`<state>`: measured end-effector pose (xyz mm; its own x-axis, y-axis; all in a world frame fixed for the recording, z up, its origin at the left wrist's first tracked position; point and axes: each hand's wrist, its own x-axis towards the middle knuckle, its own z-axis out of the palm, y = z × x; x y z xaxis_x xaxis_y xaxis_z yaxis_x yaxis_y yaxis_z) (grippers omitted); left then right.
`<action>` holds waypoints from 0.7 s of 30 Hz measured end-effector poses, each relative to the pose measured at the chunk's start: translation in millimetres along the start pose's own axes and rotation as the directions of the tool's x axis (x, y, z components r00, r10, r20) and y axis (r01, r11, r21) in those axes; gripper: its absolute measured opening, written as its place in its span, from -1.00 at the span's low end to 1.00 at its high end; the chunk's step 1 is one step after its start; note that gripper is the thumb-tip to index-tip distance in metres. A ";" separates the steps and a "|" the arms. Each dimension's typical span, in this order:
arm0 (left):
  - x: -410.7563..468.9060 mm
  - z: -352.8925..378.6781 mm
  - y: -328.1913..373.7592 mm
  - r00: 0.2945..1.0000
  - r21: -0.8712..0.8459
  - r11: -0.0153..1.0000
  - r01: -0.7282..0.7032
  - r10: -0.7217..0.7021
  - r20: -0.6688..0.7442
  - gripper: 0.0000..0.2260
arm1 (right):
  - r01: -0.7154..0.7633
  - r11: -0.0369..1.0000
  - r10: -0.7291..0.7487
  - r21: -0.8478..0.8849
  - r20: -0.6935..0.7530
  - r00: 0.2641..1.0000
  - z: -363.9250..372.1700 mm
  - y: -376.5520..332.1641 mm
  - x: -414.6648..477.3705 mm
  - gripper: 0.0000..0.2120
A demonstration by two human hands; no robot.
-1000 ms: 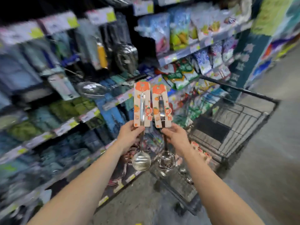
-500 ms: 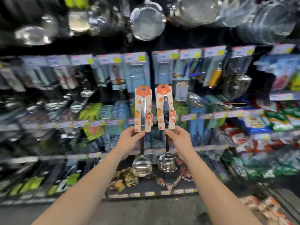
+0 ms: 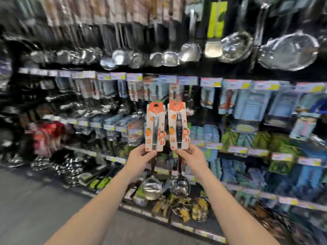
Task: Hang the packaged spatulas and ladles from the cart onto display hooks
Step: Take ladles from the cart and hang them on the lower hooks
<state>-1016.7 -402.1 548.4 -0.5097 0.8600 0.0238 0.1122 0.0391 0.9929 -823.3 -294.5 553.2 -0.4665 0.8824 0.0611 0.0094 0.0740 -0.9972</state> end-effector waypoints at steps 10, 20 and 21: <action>58.2 -146.9 -15.9 0.996 0.016 1.000 0.010 -0.008 -0.094 -0.82 | 0.003 1.000 -0.005 0.015 0.106 0.994 164.0 -5.0 84.7 -0.81; 168.4 -235.6 -14.1 0.999 0.056 0.998 0.014 -0.012 -0.035 -0.84 | 0.018 0.999 -0.020 0.033 0.060 0.998 250.6 -4.0 195.8 -0.81; 178.3 -241.3 -12.4 1.000 0.059 0.998 0.009 -0.008 -0.019 -0.84 | 0.018 0.999 -0.019 0.035 0.048 0.999 255.4 -5.6 204.4 -0.83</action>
<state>-1314.8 -372.0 568.4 -0.5269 0.8497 0.0183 0.1580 0.0768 0.9844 -1144.6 -233.2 560.4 -0.5081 0.8577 0.0784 -0.0296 0.0736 -0.9968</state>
